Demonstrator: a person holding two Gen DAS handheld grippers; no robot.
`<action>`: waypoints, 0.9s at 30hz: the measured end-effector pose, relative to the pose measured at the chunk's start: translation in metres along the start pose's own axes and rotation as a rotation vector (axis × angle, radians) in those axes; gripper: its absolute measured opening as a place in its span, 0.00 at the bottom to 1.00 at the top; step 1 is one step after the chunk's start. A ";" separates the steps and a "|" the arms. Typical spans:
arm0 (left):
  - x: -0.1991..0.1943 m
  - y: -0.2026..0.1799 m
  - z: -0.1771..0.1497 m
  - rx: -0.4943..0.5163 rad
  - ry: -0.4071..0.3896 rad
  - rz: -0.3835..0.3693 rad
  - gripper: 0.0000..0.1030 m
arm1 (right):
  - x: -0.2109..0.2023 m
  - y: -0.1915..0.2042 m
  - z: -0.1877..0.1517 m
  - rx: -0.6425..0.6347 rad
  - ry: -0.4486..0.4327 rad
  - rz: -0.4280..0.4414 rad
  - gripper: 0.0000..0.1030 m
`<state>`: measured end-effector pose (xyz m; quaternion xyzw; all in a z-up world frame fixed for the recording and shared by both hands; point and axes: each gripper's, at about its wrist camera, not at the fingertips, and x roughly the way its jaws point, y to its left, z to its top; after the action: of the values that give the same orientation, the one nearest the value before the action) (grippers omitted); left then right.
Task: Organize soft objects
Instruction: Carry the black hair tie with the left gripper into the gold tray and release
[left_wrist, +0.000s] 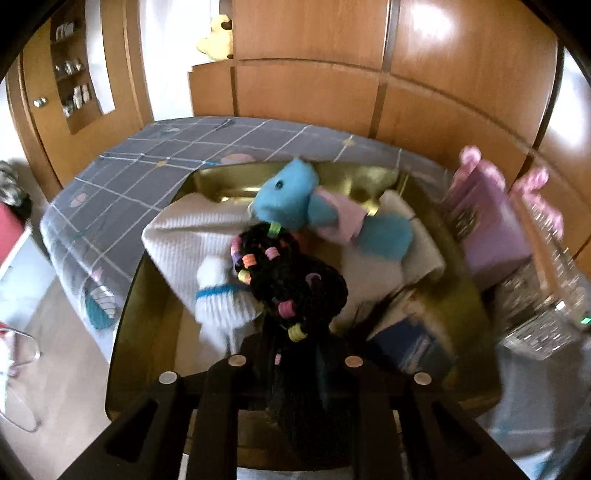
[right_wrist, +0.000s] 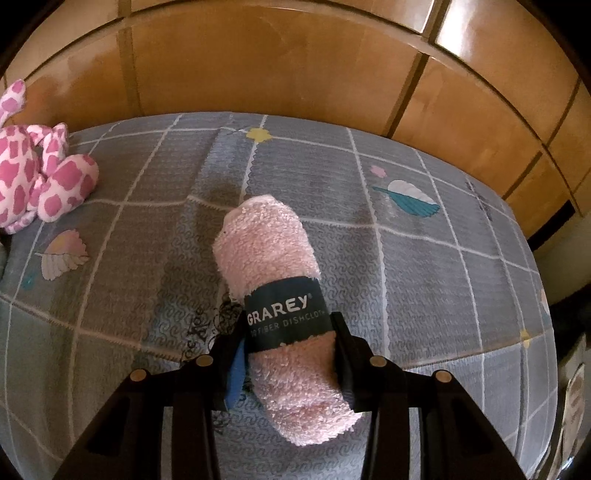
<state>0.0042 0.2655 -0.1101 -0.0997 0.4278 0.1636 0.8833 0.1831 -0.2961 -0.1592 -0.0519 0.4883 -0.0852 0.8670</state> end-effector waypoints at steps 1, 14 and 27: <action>0.003 -0.002 -0.004 0.017 0.001 0.017 0.21 | -0.001 0.001 0.000 0.004 0.002 -0.011 0.39; -0.019 -0.011 -0.008 0.039 -0.119 0.023 0.68 | -0.007 0.018 -0.004 0.046 -0.015 -0.126 0.39; -0.060 -0.009 -0.001 0.016 -0.209 0.018 0.76 | -0.006 0.008 0.004 0.177 0.032 -0.114 0.39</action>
<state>-0.0278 0.2448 -0.0634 -0.0713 0.3353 0.1778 0.9224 0.1843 -0.2872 -0.1538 -0.0015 0.4890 -0.1781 0.8539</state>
